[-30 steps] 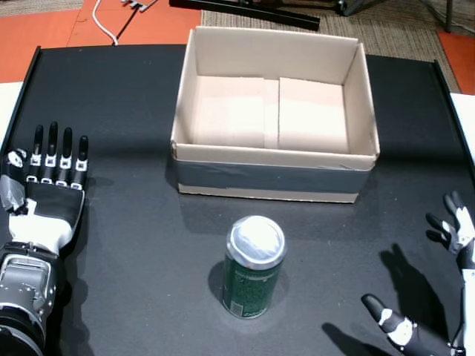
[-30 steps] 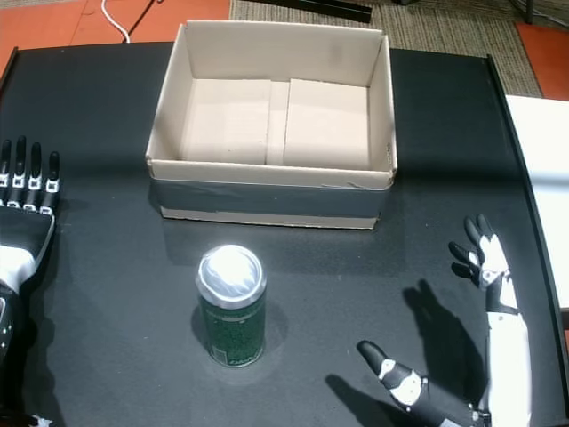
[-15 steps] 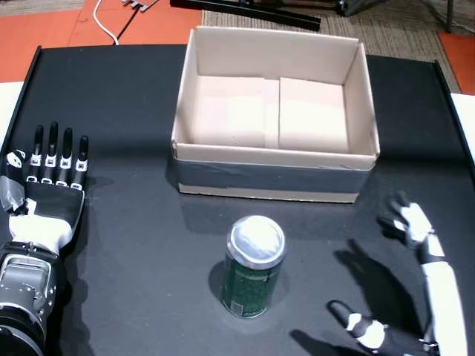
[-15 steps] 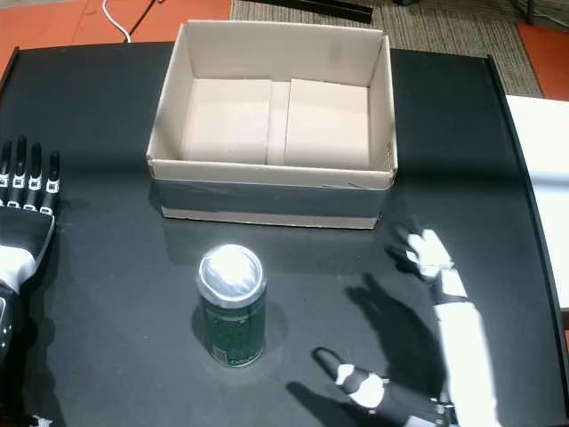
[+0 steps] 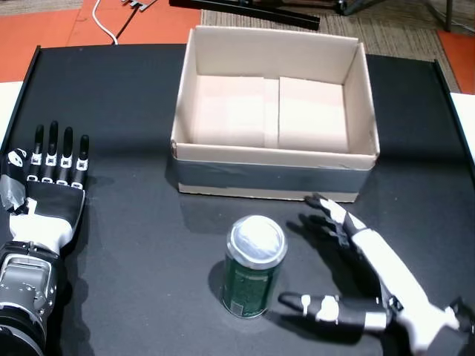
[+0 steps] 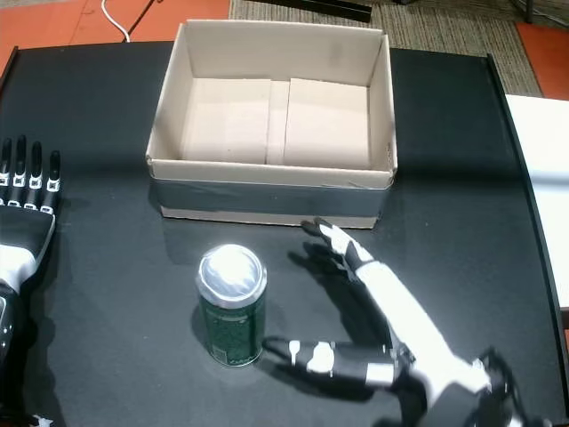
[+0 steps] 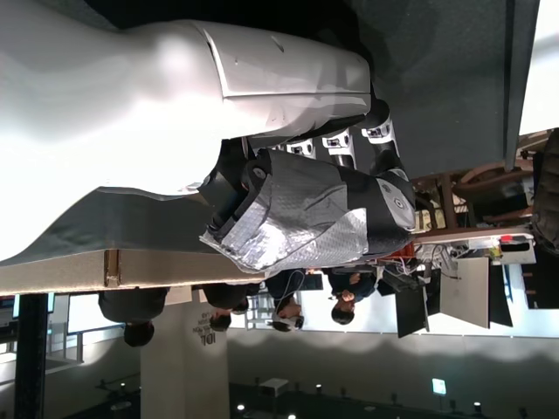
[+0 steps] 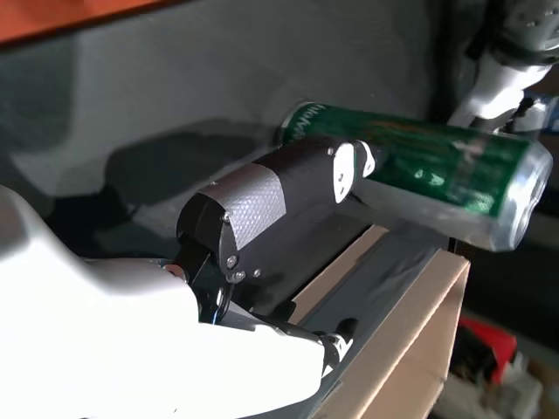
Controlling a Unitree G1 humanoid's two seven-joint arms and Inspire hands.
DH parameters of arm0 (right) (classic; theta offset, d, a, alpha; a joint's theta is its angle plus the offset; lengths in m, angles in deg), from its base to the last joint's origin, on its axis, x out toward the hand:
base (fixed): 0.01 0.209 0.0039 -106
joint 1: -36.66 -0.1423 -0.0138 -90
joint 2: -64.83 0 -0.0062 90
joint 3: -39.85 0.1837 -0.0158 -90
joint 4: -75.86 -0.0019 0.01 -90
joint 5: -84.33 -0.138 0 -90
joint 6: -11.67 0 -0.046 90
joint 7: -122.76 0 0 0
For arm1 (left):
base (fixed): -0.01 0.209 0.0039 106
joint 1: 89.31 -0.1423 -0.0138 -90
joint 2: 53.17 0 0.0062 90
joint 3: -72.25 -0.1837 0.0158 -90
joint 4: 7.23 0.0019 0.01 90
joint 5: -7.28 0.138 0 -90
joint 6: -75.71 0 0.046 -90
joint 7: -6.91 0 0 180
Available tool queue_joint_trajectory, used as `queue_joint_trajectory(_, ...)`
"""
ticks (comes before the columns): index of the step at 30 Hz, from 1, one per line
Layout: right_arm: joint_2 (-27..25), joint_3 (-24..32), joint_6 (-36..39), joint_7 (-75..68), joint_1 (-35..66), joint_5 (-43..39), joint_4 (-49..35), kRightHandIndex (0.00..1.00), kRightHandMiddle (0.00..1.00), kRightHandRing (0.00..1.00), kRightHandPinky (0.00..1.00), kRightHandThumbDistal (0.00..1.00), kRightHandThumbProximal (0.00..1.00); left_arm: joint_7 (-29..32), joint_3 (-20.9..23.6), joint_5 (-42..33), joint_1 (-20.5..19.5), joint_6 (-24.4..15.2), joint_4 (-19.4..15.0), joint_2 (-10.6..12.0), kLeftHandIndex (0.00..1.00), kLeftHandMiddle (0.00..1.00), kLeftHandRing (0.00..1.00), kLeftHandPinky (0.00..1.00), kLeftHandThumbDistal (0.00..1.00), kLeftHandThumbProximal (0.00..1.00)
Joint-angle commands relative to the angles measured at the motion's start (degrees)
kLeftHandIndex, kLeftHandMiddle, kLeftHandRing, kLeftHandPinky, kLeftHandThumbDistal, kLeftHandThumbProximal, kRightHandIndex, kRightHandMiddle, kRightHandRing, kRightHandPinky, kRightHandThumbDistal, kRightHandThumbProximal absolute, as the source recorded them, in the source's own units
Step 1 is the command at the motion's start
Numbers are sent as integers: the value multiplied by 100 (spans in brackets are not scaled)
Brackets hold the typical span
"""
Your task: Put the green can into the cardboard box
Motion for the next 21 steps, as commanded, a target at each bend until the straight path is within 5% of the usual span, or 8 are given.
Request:
queue_joint_trajectory(1, 52, 158, -181, 416, -38, -222, 3, 85, 94, 97, 97, 100, 41, -92, 3, 37, -119, -6, 47, 21, 53, 53, 63, 75, 0, 56)
queue_joint_trajectory(6, 176, 323, -339, 843, -250, -265, 35, 86, 93, 96, 97, 100, 53, -43, -16, 59, -135, -19, 43, 18, 53, 54, 64, 77, 0, 62)
queue_joint_trajectory(21, 289, 258, -537, 1243, -402, -15, 54, 88, 95, 99, 100, 100, 54, -15, 14, 36, -172, -1, 48, 16, 51, 53, 62, 76, 0, 56)
